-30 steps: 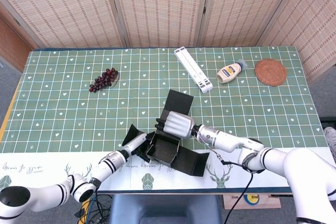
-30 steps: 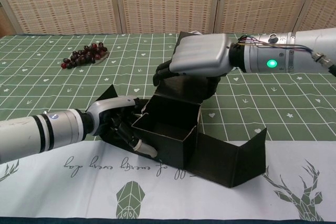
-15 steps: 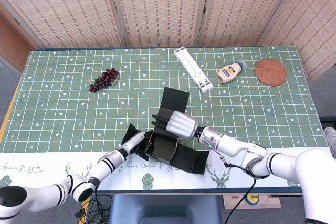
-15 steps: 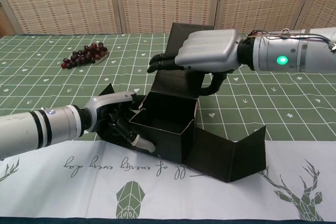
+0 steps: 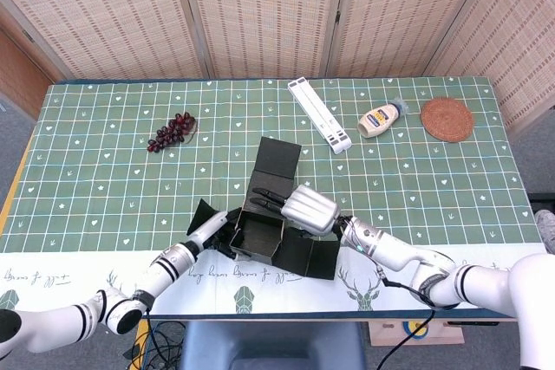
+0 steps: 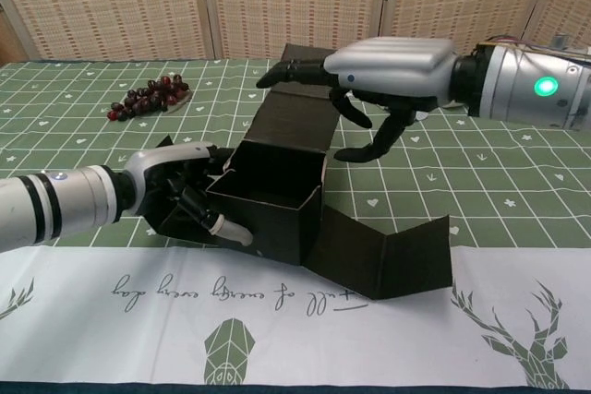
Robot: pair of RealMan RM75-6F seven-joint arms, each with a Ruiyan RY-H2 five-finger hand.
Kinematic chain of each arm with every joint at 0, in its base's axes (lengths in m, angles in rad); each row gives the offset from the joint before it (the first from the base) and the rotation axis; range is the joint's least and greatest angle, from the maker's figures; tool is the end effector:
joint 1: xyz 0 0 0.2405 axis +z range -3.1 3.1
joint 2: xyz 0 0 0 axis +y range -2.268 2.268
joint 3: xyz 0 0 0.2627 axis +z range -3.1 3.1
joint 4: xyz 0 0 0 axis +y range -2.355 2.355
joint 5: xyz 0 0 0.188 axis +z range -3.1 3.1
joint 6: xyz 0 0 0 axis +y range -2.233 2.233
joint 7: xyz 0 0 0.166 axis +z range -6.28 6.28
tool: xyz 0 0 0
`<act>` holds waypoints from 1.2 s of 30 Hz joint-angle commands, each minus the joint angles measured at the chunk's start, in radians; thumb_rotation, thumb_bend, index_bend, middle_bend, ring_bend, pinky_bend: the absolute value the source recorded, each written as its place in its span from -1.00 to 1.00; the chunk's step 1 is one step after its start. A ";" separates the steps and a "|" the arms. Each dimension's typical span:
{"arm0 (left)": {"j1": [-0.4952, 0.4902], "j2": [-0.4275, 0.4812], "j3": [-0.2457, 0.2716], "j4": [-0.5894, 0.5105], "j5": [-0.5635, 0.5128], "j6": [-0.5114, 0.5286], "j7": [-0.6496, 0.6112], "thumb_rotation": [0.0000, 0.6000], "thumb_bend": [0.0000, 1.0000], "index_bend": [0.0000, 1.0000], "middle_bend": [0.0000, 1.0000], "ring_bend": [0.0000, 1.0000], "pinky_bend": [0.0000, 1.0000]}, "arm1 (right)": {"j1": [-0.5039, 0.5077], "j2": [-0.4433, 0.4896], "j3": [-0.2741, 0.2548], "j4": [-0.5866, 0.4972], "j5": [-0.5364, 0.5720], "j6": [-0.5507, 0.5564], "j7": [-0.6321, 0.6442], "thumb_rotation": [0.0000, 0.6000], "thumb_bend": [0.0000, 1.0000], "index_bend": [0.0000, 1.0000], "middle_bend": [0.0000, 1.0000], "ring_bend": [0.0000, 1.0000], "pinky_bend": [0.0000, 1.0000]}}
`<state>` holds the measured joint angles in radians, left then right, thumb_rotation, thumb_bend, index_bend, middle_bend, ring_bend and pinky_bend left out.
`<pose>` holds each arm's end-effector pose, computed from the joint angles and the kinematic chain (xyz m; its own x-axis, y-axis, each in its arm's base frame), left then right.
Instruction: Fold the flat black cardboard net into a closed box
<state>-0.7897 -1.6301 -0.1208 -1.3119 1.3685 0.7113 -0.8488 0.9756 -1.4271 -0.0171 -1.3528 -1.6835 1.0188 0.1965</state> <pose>-0.1438 0.3456 -0.0633 -0.3326 0.7064 0.6248 0.8903 0.0167 0.4550 -0.0798 -0.3600 0.0129 0.5468 -0.1687 0.8201 -0.5423 -0.8177 0.1933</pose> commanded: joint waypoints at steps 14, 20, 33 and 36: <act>0.040 0.197 -0.038 -0.094 -0.005 -0.049 -0.239 1.00 -0.82 -0.62 -0.56 0.27 0.85 | -0.240 0.113 -0.019 -0.004 -0.029 0.324 0.063 1.00 -0.28 -1.00 -0.85 0.39 0.85; 0.022 0.250 -0.070 -0.124 -0.010 -0.108 -0.360 1.00 -0.82 -0.62 -0.56 0.27 0.85 | -0.287 0.082 -0.014 0.024 -0.017 0.351 0.089 1.00 -0.29 -1.00 -0.80 0.40 0.85; -0.008 0.338 -0.125 -0.195 -0.013 -0.186 -0.505 1.00 -0.82 -0.65 -0.56 0.27 0.85 | -0.315 -0.093 0.063 0.120 -0.008 0.396 -0.103 1.00 -0.83 -1.00 -1.00 0.40 0.85; -0.010 0.354 -0.137 -0.213 -0.018 -0.203 -0.535 1.00 -0.82 -0.65 -0.56 0.27 0.85 | -0.311 -0.160 0.089 0.159 -0.014 0.422 -0.138 1.00 -0.86 -1.00 -1.00 0.38 0.85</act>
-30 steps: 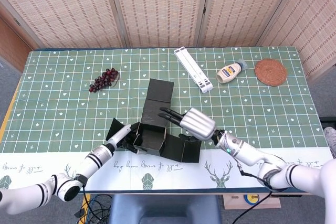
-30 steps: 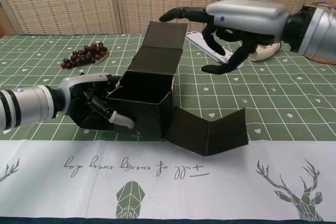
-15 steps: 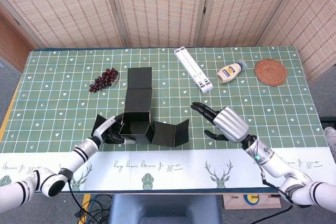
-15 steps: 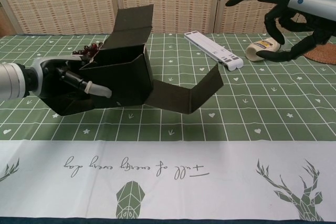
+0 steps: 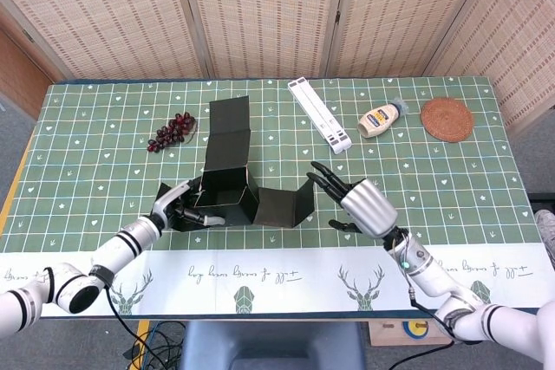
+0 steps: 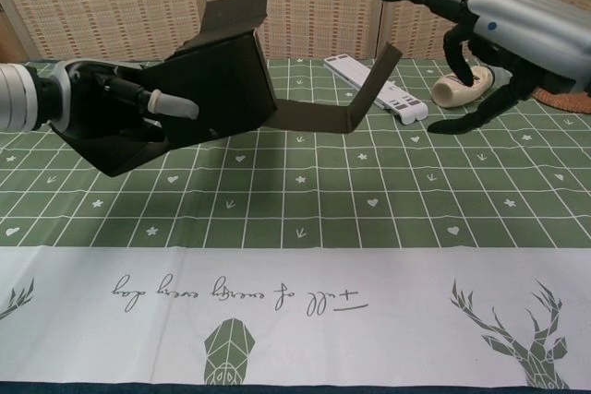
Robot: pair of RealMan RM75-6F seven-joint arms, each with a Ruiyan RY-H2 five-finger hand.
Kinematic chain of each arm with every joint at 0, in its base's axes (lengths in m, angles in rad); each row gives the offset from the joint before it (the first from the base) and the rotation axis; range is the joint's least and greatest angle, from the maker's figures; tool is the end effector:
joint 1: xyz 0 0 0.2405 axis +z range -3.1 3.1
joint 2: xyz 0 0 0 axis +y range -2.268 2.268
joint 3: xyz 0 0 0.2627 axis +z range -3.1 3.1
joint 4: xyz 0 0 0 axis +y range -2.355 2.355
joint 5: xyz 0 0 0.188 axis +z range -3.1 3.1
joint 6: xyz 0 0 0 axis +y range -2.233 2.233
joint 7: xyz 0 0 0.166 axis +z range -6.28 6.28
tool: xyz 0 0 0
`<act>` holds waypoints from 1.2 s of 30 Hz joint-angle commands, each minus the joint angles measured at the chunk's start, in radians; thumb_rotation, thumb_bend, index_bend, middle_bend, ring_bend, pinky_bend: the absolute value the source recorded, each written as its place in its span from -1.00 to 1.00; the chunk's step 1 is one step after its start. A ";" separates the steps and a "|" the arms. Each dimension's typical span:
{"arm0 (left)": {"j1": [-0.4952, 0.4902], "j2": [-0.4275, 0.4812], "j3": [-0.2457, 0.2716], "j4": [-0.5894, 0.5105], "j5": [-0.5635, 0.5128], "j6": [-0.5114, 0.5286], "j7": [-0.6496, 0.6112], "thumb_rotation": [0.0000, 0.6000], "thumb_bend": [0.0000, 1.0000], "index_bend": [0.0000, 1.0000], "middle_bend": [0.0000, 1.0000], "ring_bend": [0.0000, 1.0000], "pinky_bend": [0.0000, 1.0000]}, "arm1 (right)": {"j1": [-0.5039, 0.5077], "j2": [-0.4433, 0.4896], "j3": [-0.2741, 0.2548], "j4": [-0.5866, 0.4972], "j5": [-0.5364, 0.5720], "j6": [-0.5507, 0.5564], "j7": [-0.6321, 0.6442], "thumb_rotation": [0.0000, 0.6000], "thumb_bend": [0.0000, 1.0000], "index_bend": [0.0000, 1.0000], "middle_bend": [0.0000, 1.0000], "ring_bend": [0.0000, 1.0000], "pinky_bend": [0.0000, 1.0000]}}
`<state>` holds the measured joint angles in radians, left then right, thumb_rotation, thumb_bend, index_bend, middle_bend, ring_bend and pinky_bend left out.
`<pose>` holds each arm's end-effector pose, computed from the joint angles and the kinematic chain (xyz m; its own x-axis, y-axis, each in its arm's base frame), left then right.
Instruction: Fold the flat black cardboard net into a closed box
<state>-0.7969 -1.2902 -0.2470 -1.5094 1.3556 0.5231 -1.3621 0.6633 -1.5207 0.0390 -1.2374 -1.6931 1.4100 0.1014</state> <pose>-0.1462 0.3775 0.0353 -0.6848 0.5967 0.4182 0.6869 0.3370 0.6440 -0.1501 -0.3338 0.0537 0.3125 0.0753 0.9469 -0.6930 -0.6637 0.2815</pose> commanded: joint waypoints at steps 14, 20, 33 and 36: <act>0.007 0.072 -0.034 -0.055 0.020 -0.049 -0.138 1.00 -0.82 -0.66 -0.56 0.27 0.85 | 0.044 -0.301 0.100 0.233 -0.027 0.115 -0.050 1.00 -0.90 -1.00 -1.00 0.21 0.85; 0.008 0.074 -0.015 -0.043 0.075 -0.033 -0.150 1.00 -0.82 -0.67 -0.56 0.27 0.85 | 0.060 -0.338 0.117 0.277 -0.030 0.135 -0.040 1.00 -0.90 -1.00 -1.00 0.19 0.85; -0.015 0.019 0.069 0.038 0.169 0.059 -0.048 1.00 -0.82 -0.64 -0.56 0.26 0.85 | 0.119 -0.292 0.126 0.231 -0.057 0.096 -0.098 1.00 -0.90 -1.00 -1.00 0.19 0.85; -0.017 0.000 0.084 0.047 0.168 0.078 -0.018 1.00 -0.82 -0.64 -0.56 0.26 0.85 | 0.137 -0.282 0.120 0.212 -0.063 0.064 -0.127 1.00 -0.90 -1.00 -1.00 0.19 0.85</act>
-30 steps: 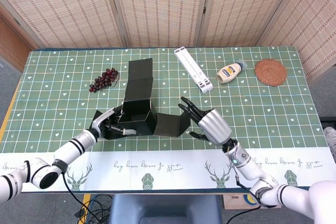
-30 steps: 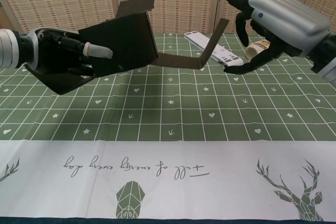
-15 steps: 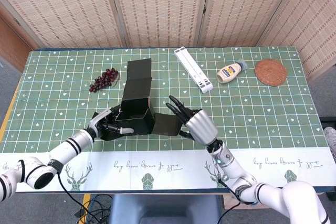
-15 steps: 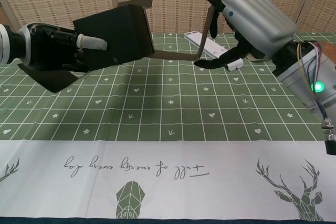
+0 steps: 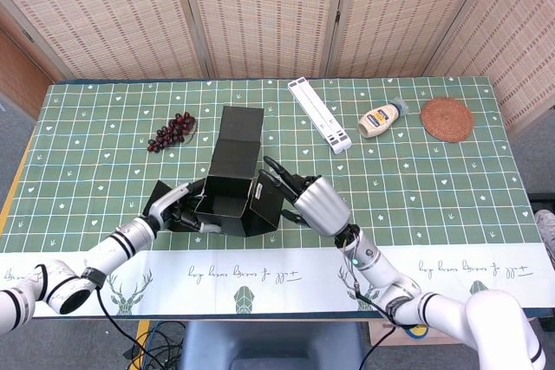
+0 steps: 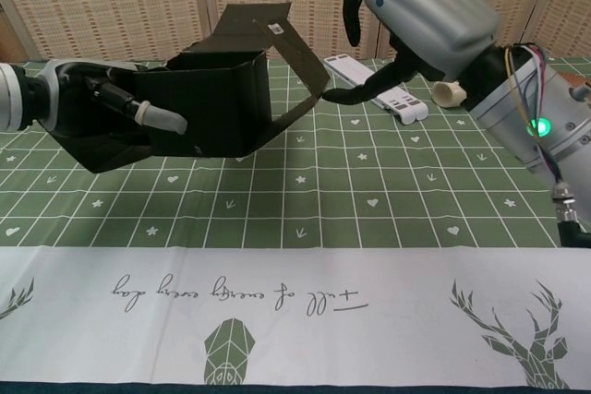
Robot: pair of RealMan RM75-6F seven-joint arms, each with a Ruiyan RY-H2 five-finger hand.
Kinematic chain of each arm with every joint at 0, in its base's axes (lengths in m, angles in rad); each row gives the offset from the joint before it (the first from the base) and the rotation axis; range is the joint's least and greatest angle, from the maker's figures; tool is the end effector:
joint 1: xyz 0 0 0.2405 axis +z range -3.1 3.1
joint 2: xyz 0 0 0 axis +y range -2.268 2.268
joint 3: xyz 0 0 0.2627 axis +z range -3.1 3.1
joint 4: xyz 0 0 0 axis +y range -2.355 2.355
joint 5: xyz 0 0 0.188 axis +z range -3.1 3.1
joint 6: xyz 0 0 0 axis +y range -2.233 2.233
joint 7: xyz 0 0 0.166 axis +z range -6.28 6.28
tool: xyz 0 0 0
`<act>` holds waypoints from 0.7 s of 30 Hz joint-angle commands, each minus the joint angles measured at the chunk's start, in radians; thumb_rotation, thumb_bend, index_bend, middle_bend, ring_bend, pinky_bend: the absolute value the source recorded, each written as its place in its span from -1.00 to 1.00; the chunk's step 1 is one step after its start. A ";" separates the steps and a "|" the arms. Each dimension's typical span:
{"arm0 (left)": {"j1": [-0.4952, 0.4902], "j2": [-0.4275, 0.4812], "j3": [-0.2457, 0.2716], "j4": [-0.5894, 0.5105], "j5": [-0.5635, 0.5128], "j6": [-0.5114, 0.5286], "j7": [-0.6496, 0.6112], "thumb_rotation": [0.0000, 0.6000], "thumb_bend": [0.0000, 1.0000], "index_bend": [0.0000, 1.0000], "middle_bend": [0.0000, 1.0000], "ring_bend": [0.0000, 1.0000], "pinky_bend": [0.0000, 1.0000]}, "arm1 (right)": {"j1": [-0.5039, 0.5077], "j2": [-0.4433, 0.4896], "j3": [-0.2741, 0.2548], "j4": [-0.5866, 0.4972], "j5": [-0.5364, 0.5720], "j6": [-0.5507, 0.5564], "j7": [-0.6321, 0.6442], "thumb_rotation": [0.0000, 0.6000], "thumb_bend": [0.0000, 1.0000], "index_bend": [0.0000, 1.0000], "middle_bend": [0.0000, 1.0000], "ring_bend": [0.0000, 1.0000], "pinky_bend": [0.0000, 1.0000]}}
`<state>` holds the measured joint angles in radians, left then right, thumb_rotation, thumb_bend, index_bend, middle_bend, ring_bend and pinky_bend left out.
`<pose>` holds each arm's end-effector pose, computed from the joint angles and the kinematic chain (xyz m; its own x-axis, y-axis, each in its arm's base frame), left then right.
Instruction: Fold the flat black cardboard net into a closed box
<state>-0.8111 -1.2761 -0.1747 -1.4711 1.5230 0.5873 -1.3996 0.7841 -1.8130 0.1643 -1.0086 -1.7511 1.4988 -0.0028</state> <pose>-0.1516 0.3728 0.0373 -0.5592 0.6753 0.4809 0.7789 0.2294 0.5837 -0.0752 -0.3447 0.0066 0.1851 0.2797 0.9421 -0.6001 -0.7270 0.3337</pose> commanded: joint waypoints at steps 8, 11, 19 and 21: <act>0.002 -0.071 0.037 0.037 -0.026 0.067 0.145 1.00 -0.82 -0.64 -0.56 0.25 0.85 | 0.057 0.003 -0.023 -0.005 -0.021 -0.085 -0.057 1.00 -0.81 -1.00 -1.00 0.19 0.85; 0.006 -0.093 0.043 0.047 -0.042 0.082 0.192 1.00 -0.82 -0.64 -0.56 0.25 0.85 | 0.068 -0.005 -0.026 0.006 -0.024 -0.096 -0.057 1.00 -0.76 -1.00 -1.00 0.19 0.85; 0.021 -0.165 0.080 0.099 -0.053 0.118 0.328 1.00 -0.82 -0.64 -0.56 0.24 0.85 | 0.088 -0.057 -0.061 0.073 -0.027 -0.147 -0.062 1.00 -0.69 -1.00 -1.00 0.19 0.85; 0.029 -0.192 0.090 0.123 -0.049 0.138 0.368 1.00 -0.82 -0.64 -0.56 0.24 0.85 | 0.092 -0.072 -0.072 0.097 -0.029 -0.160 -0.056 1.00 -0.69 -1.00 -1.00 0.19 0.85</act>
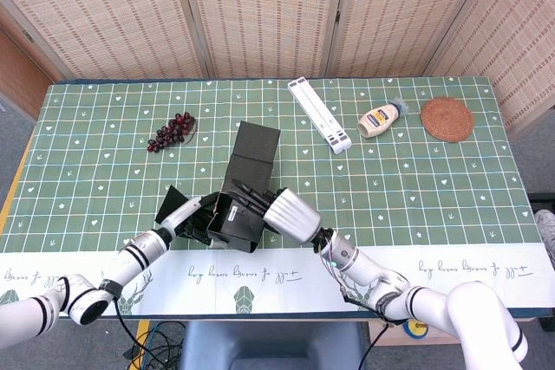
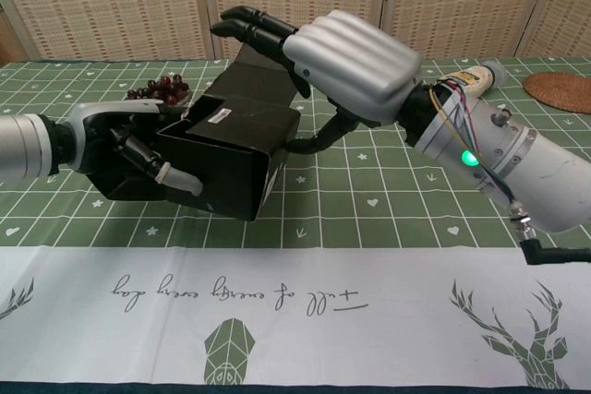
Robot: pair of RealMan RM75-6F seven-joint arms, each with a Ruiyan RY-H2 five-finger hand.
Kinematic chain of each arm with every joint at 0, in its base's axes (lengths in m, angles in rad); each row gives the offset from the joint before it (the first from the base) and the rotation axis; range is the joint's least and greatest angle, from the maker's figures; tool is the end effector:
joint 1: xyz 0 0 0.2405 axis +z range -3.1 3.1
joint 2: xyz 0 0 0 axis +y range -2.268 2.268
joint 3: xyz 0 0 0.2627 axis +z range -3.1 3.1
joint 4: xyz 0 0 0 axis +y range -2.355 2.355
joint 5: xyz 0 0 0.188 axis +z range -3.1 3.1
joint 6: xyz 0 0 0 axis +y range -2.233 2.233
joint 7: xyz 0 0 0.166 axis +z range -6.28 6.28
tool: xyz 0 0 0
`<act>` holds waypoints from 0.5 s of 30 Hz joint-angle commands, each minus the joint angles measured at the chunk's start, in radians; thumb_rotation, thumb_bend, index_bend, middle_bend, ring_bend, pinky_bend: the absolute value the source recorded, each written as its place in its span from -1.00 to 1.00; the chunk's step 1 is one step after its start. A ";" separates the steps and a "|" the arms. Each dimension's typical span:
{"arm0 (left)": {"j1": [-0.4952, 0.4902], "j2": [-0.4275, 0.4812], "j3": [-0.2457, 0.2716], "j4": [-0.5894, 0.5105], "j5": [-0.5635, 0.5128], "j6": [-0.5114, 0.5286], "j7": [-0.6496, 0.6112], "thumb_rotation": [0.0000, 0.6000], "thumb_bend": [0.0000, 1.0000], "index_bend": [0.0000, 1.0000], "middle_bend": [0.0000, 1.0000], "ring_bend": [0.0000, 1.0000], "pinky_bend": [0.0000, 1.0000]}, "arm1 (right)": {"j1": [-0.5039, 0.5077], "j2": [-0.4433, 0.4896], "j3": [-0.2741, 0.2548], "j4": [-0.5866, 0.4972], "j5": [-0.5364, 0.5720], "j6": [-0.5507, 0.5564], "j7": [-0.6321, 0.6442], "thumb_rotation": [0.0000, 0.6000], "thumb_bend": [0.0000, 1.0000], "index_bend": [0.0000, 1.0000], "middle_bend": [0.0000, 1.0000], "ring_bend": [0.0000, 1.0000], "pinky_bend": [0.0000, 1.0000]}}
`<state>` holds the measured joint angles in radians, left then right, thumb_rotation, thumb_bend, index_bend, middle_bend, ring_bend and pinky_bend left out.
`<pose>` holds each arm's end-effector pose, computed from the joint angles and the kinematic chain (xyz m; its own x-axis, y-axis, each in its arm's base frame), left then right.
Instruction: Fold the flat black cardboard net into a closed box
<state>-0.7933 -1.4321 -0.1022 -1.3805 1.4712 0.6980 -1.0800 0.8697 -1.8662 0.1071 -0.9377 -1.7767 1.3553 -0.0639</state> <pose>-0.1622 0.3600 -0.0057 -0.3770 0.6998 0.6068 0.8770 0.0590 0.4768 -0.0562 -0.3443 -0.0405 0.3595 0.2439 0.9007 -0.4692 -0.7871 0.4004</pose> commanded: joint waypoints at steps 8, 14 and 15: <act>0.028 -0.132 0.049 0.126 0.015 0.072 0.153 1.00 -0.82 -0.64 -0.56 0.24 0.85 | 0.026 -0.062 -0.055 0.121 -0.018 -0.051 0.047 1.00 -0.67 -1.00 -0.90 0.21 0.85; 0.028 -0.180 0.065 0.176 0.022 0.076 0.174 1.00 -0.82 -0.69 -0.56 0.22 0.85 | 0.039 -0.077 -0.084 0.170 -0.030 -0.075 0.067 1.00 -0.66 -1.00 -0.80 0.24 0.85; 0.027 -0.186 0.067 0.184 0.022 0.076 0.174 1.00 -0.82 -0.69 -0.56 0.22 0.85 | 0.042 -0.080 -0.089 0.177 -0.032 -0.076 0.071 1.00 -0.66 -1.00 -0.79 0.25 0.85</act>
<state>-0.7656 -1.6128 -0.0380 -1.2022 1.4922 0.7734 -0.9081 0.9085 -1.9425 0.0225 -0.7659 -1.8060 1.2817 0.0033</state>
